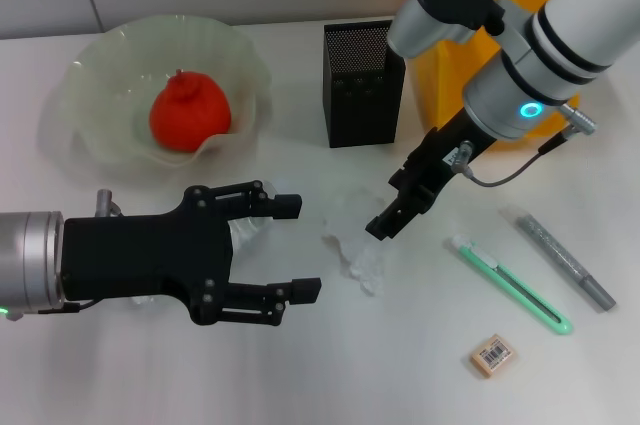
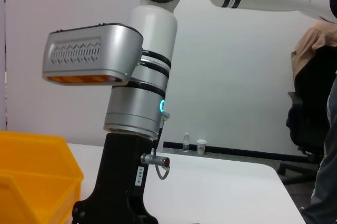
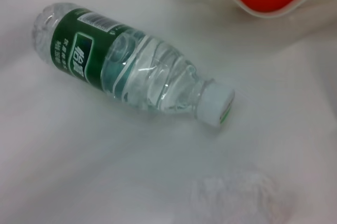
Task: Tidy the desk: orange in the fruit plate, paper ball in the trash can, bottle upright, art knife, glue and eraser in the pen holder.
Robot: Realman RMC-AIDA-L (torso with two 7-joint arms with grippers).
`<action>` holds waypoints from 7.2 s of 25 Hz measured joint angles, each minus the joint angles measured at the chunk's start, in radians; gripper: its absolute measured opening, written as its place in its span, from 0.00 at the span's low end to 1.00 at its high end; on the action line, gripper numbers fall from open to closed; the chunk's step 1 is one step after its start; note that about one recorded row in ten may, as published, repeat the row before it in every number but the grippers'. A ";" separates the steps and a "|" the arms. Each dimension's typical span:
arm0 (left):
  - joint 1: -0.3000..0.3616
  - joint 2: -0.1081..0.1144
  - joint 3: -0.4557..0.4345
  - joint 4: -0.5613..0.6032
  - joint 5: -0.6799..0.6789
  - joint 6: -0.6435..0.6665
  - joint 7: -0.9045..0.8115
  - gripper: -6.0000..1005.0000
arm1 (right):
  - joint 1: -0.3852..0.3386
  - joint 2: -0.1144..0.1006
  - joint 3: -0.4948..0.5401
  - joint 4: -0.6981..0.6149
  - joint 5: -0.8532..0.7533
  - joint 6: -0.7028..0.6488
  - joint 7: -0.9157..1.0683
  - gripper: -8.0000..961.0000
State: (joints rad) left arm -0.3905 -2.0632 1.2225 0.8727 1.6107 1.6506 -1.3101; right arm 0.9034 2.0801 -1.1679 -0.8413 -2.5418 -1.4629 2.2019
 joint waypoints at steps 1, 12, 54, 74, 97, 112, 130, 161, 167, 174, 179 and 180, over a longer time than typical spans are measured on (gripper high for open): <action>0.001 0.000 0.001 0.000 0.000 0.000 0.000 0.82 | 0.005 0.000 -0.002 0.006 0.001 0.005 0.000 0.86; 0.005 0.000 0.003 -0.016 0.000 -0.003 0.005 0.82 | 0.029 0.005 -0.042 0.050 0.022 0.063 0.004 0.86; 0.000 0.001 -0.005 -0.005 0.012 -0.002 0.006 0.81 | -0.026 0.006 -0.113 -0.048 0.031 0.048 0.132 0.43; -0.013 -0.002 0.003 -0.005 0.012 -0.006 0.002 0.81 | -0.273 -0.009 0.106 -0.631 -0.085 0.009 0.167 0.43; -0.007 -0.003 0.009 -0.012 0.012 0.000 0.002 0.80 | -0.264 -0.007 0.117 -0.440 -0.160 0.301 0.095 0.43; -0.015 -0.001 0.009 -0.005 0.012 0.001 -0.014 0.80 | -0.290 -0.005 0.129 -0.453 -0.152 0.352 0.099 0.69; -0.028 -0.001 0.000 -0.003 0.007 0.000 -0.025 0.79 | -0.555 -0.003 0.142 -0.639 0.474 0.341 -0.247 0.86; -0.075 -0.008 0.028 0.015 0.023 -0.221 -0.125 0.79 | -0.654 -0.007 0.287 -0.384 0.690 -0.321 -0.774 0.86; -0.094 -0.008 0.052 0.067 0.133 -0.355 -0.231 0.79 | -0.657 -0.025 0.295 -0.309 0.690 -0.333 -0.799 0.86; -0.145 -0.007 0.099 0.123 0.346 -0.446 -0.430 0.78 | -0.666 -0.021 0.330 -0.295 0.689 -0.345 -0.798 0.86; -0.200 -0.010 0.187 0.159 0.544 -0.469 -0.628 0.78 | -0.656 -0.018 0.353 -0.258 0.689 -0.349 -0.798 0.86; -0.207 -0.010 0.218 0.173 0.586 -0.482 -0.679 0.78 | -0.655 -0.018 0.355 -0.252 0.689 -0.349 -0.798 0.86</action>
State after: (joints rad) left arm -0.5973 -2.0733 1.4402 1.0458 2.1962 1.1681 -1.9892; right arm 0.2486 2.0620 -0.8124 -1.0938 -1.8530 -1.8122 1.4039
